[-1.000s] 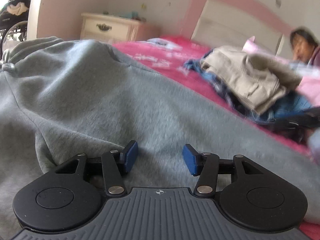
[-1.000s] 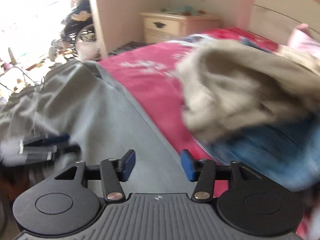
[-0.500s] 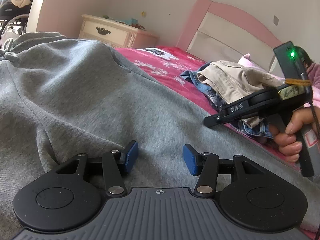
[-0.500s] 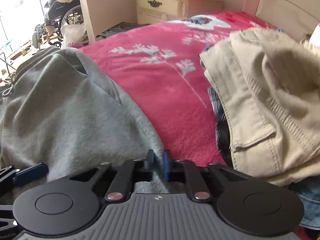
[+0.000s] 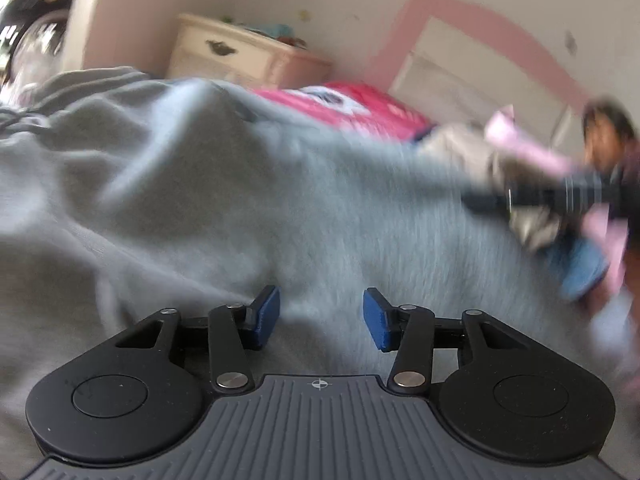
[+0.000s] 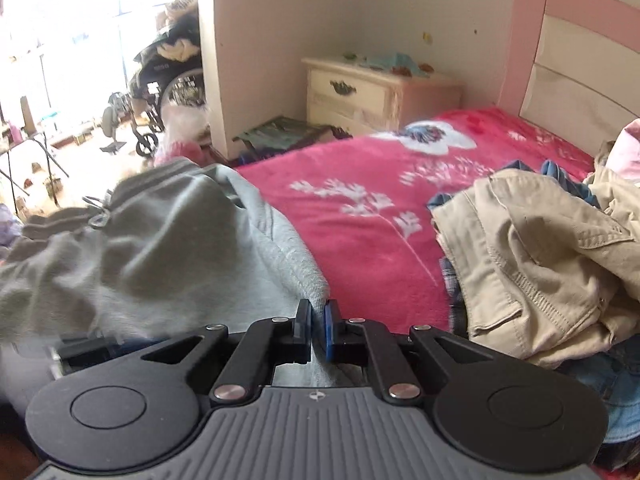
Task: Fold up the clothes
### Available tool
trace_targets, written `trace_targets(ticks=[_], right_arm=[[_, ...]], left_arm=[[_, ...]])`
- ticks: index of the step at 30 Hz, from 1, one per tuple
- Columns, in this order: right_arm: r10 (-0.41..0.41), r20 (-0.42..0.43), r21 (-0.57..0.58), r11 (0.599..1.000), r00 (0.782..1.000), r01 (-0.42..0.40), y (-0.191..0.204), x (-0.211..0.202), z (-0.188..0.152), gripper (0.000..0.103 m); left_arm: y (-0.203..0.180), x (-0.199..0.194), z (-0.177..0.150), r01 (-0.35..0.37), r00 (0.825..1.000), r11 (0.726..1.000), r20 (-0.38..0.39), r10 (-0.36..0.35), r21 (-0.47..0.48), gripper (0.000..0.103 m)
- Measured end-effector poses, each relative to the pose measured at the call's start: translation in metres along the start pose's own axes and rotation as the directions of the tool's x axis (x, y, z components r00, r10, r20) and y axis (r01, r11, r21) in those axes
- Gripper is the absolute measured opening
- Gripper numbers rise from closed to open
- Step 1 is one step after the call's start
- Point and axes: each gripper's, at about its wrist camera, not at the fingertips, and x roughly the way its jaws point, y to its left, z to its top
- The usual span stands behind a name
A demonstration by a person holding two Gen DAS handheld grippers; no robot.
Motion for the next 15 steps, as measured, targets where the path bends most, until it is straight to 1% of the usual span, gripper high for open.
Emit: trace_targets(ticks=[1, 2, 3, 5, 6, 7, 9, 12, 15], right_arm=[[0.009, 0.009, 0.000, 1.000, 1.000, -0.009, 0.004, -0.002, -0.002, 0.007], [0.019, 0.019, -0.003, 1.000, 1.000, -0.019, 0.009, -0.005, -0.004, 0.007], [0.033, 0.027, -0.007, 0.999, 0.999, -0.032, 0.014, -0.008, -0.006, 0.007], [0.053, 0.043, -0.029, 0.998, 0.998, -0.052, 0.027, -0.016, -0.012, 0.007], [0.061, 0.049, -0.048, 0.997, 0.997, -0.059, 0.035, -0.020, -0.015, 0.007], [0.068, 0.054, -0.069, 0.996, 0.996, -0.064, 0.042, -0.024, -0.019, 0.007], [0.079, 0.062, -0.126, 0.990, 0.995, -0.071, 0.058, -0.032, -0.025, 0.007], [0.090, 0.072, -0.208, 0.975, 0.993, -0.073, 0.082, -0.043, -0.036, 0.007], [0.083, 0.082, -0.316, 0.947, 0.993, -0.053, 0.106, -0.053, -0.049, 0.007]], left_arm=[[0.008, -0.009, 0.012, 0.007, 1.000, 0.998, 0.014, -0.006, -0.058, 0.051], [0.020, -0.016, 0.026, 0.027, 0.999, 0.990, 0.023, -0.024, -0.139, 0.051], [0.034, -0.020, 0.041, 0.053, 0.998, 0.972, 0.025, -0.049, -0.229, 0.052], [0.062, -0.020, 0.067, 0.111, 0.993, 0.915, 0.013, -0.115, -0.389, 0.056], [0.074, -0.020, 0.077, 0.129, 0.990, 0.883, 0.002, -0.144, -0.452, 0.056], [0.084, -0.018, 0.086, 0.140, 0.986, 0.858, -0.010, -0.167, -0.494, 0.057], [0.096, -0.016, 0.103, 0.128, 0.985, 0.857, -0.038, -0.169, -0.500, 0.059], [0.099, -0.010, 0.118, 0.078, 0.988, 0.894, -0.086, -0.129, -0.441, 0.062], [0.094, -0.002, 0.126, 0.064, 0.984, 0.918, -0.128, -0.123, -0.391, 0.062]])
